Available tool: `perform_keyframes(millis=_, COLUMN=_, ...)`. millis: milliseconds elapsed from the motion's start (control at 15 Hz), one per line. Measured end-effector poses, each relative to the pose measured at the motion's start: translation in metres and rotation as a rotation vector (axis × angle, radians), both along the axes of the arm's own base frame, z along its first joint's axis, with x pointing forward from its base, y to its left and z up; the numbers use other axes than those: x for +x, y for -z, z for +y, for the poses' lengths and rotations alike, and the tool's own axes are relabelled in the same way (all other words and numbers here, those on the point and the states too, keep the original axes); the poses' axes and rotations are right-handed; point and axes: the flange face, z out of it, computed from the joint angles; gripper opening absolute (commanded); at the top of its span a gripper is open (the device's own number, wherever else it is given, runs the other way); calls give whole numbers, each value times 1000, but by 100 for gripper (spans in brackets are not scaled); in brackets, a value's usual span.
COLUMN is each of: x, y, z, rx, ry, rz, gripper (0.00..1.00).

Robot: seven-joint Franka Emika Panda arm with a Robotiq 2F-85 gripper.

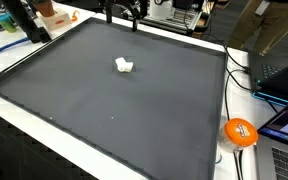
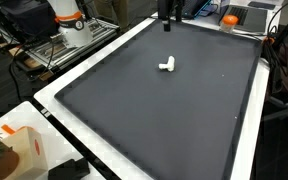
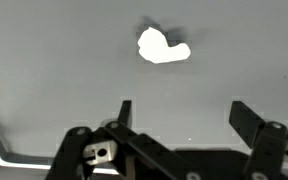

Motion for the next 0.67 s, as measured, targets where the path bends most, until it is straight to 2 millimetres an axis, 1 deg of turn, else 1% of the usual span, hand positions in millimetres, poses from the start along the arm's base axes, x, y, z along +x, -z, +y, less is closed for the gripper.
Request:
perform_keyframes(millis=267, x=20, y=0, z=4, rx=-15, ry=17, rz=67, gripper=100)
perform_keyframes(millis=467, x=36, y=7, z=6, rx=-28, ry=25, rz=135, gripper=100)
perform_keyframes(millis=667, x=51, y=20, z=5, rx=-40, ry=36, rz=196, gripper=100)
